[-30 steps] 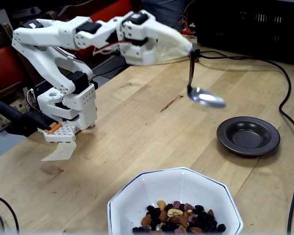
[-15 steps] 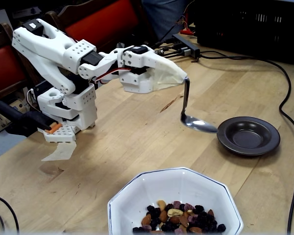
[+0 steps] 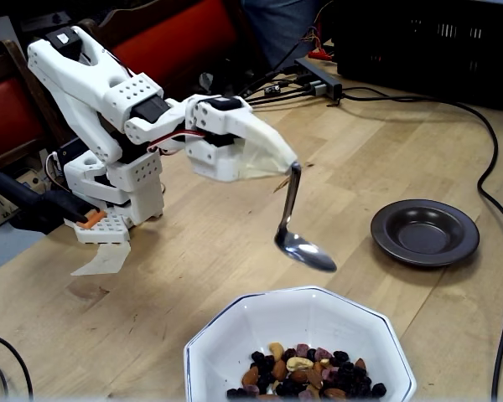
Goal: Use spoon to transfer food from the white bowl to brown plate
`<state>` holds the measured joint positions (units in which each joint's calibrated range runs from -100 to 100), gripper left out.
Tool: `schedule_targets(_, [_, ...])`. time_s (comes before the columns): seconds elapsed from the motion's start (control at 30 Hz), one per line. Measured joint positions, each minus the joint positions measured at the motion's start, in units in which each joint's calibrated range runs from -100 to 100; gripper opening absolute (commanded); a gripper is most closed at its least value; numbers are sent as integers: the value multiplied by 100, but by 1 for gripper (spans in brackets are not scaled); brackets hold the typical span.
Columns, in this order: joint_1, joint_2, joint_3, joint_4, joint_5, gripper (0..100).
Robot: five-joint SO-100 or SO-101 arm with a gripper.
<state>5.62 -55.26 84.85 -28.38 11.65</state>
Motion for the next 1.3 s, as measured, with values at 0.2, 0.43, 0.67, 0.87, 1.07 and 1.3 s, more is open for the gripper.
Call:
schedule_targets(0.2, [36,867,-269,0,34,2])
schedule_targets(0.43, [36,1889,-1330,0,34,3])
schedule_targets(0.67, [234,2430,-1902,0,244,2])
schedule_targets(0.87, [613,2430,-1919,0,498,2])
schedule_targets(1.07, [1015,2430,-1919,0,542,2])
schedule_targets(1.3, [1445,2430,-1919,0,557,2])
